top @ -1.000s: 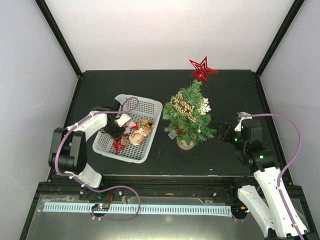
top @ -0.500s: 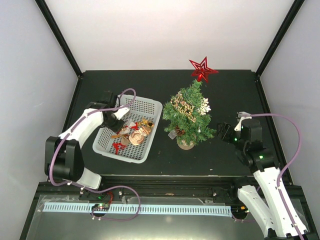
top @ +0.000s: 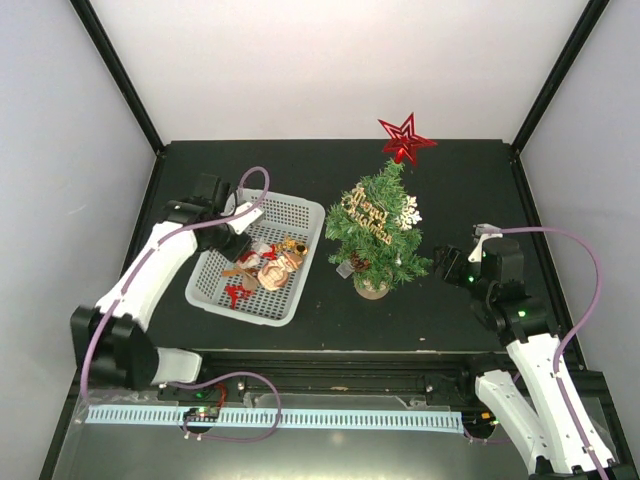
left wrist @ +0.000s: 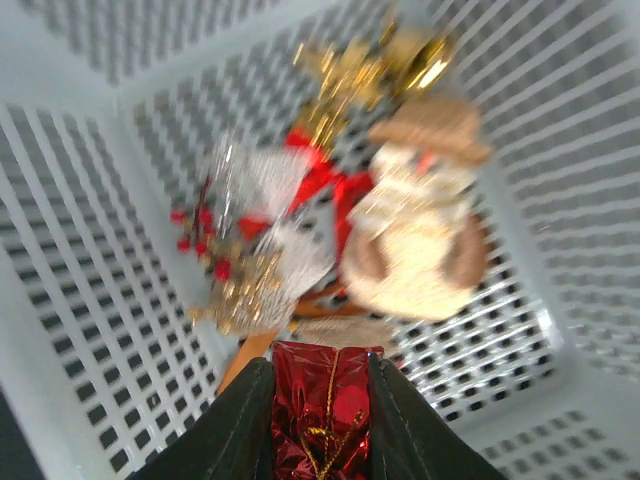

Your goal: Decorate the small christmas tree

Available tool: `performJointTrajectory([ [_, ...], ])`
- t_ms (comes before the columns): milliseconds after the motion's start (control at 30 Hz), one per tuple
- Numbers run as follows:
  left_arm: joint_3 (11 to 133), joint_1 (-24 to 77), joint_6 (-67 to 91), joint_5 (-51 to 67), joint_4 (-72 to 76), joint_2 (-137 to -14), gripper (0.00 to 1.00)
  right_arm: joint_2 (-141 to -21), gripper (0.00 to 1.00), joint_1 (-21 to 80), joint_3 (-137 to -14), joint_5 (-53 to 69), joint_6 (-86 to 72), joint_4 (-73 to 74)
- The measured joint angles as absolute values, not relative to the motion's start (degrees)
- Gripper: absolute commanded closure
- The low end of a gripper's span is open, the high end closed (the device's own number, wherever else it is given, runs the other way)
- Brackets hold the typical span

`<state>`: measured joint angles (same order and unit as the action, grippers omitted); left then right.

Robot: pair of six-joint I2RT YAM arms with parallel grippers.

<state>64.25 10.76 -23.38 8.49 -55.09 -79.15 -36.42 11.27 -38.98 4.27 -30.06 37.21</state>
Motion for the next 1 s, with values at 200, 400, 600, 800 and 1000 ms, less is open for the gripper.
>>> performJointTrajectory([
  [200, 74.8, 24.8, -23.8, 11.0, -60.4, -67.0, 0.75, -37.0, 0.30, 11.3, -39.0, 4.3, -30.1, 37.1],
  [400, 91.4, 38.3, -23.7, 13.1, -66.7, -66.7, 0.77, -36.9, 0.30, 11.3, -38.9, 4.2, -30.5, 37.1],
  [600, 106.4, 47.0, -23.8, 13.8, -69.9, -73.7, 0.76, -36.3, 0.30, 11.3, -38.1, 4.0, -31.3, 37.2],
  [800, 116.7, 58.0, -25.4, 11.0, -70.2, -82.3, 0.76, -36.3, 0.30, 11.3, -37.4, 3.6, -32.0, 37.3],
  [1000, 121.9, 68.0, -28.9, 4.1, -68.9, -89.7, 0.76, -36.1, 0.30, 11.3, -37.1, 3.3, -32.1, 37.2],
])
